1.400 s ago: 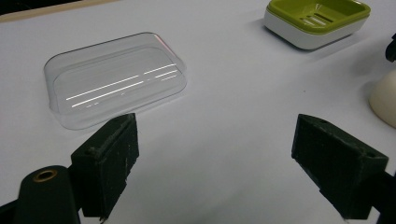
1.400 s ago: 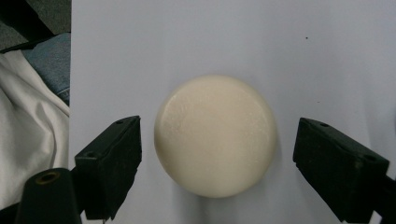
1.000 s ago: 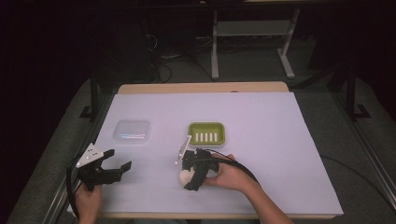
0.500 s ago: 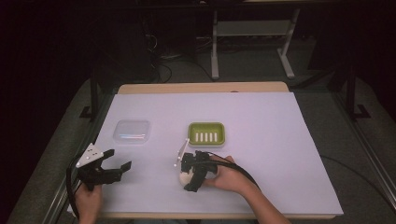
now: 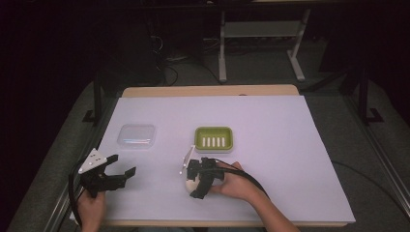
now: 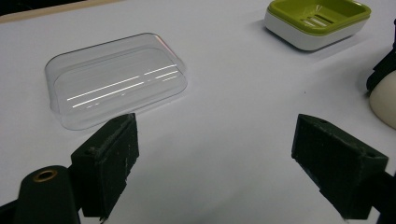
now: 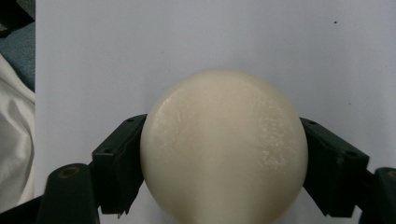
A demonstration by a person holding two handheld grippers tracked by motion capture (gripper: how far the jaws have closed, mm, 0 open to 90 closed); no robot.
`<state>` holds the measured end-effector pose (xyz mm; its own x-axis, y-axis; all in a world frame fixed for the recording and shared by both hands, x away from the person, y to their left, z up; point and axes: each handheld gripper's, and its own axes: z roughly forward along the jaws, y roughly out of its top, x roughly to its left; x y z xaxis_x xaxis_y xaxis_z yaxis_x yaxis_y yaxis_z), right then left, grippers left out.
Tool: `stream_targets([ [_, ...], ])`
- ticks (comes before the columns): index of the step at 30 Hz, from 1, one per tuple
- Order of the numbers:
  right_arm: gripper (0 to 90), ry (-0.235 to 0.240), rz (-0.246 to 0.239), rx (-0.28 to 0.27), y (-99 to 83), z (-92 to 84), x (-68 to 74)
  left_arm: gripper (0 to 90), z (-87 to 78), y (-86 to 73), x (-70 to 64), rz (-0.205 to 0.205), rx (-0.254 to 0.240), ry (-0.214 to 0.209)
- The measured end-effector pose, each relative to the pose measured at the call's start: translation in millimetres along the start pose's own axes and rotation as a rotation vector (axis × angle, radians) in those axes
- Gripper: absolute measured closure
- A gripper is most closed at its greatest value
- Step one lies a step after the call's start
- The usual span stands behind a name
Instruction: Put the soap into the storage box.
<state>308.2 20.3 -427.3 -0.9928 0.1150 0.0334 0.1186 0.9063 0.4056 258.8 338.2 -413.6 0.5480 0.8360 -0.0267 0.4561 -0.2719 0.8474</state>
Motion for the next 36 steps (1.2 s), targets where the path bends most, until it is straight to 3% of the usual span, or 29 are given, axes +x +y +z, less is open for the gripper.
stream_targets([
  [26, 23.9, 0.005, -0.036, 0.012, 1.7, -2.1, 3.4, 14.5, 0.1, 0.0, -0.3, -0.001, -0.002, 0.0],
  [36, 23.9, 0.014, -0.036, -0.015, 4.2, -12.0, 4.1, 14.5, 0.5, 0.1, -0.5, 0.0, -0.002, 0.0],
])
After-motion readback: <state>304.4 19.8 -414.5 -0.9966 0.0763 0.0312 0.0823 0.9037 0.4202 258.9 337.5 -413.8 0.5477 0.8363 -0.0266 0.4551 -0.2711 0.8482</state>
